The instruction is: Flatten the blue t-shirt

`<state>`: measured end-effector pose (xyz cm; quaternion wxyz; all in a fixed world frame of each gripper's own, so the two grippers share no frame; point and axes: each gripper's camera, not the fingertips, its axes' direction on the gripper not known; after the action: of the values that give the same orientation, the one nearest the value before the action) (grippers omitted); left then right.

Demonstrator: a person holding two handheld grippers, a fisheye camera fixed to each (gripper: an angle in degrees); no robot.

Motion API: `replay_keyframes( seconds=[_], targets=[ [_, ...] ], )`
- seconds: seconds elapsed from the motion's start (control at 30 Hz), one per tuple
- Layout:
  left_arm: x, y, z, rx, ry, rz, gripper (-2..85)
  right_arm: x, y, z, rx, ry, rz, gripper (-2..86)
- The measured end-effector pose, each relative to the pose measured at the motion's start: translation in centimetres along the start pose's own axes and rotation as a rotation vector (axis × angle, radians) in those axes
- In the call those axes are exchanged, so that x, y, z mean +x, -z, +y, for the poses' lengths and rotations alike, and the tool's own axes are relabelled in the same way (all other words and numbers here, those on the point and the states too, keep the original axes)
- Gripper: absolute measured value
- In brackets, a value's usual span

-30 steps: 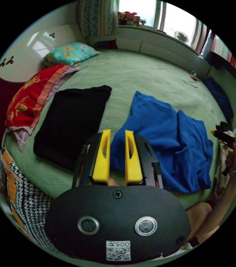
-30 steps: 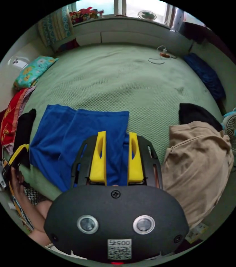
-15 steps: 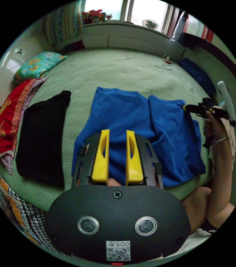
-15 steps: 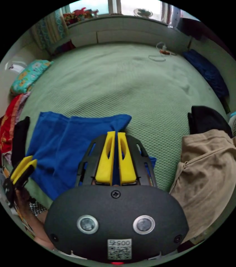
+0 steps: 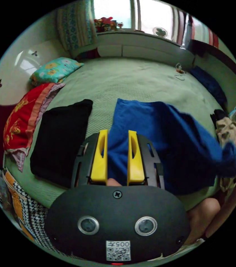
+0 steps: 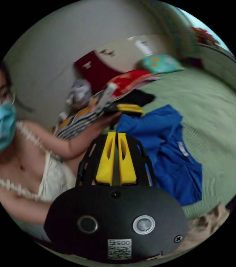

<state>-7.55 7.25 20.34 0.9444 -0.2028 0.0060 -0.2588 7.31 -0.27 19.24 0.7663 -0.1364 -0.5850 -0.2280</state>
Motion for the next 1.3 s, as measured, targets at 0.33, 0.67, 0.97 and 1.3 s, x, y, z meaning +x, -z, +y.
replay_keyframes(
  seconds=[0.33,0.67,0.97,1.3],
  targets=[
    [-1.7,0.9,-0.9,0.070,0.065,0.044,9.8,-8.7,-5.7,-1.3,-0.193,0.584,-0.162,-1.2],
    [4.6,-4.3,-2.7,-0.166,-0.236,0.021,8.0,-2.9,-13.8,-4.2,-0.538,0.096,0.150,-1.2],
    [6.1,-6.4,-3.8,-0.292,-0.246,-0.057,5.0,6.5,-13.1,-2.0,-0.600,-0.587,0.543,-1.2],
    [4.1,-4.6,-4.3,-0.248,-0.179,0.071,3.4,8.7,-8.3,-0.5,-0.192,-0.855,0.731,9.7]
  ],
)
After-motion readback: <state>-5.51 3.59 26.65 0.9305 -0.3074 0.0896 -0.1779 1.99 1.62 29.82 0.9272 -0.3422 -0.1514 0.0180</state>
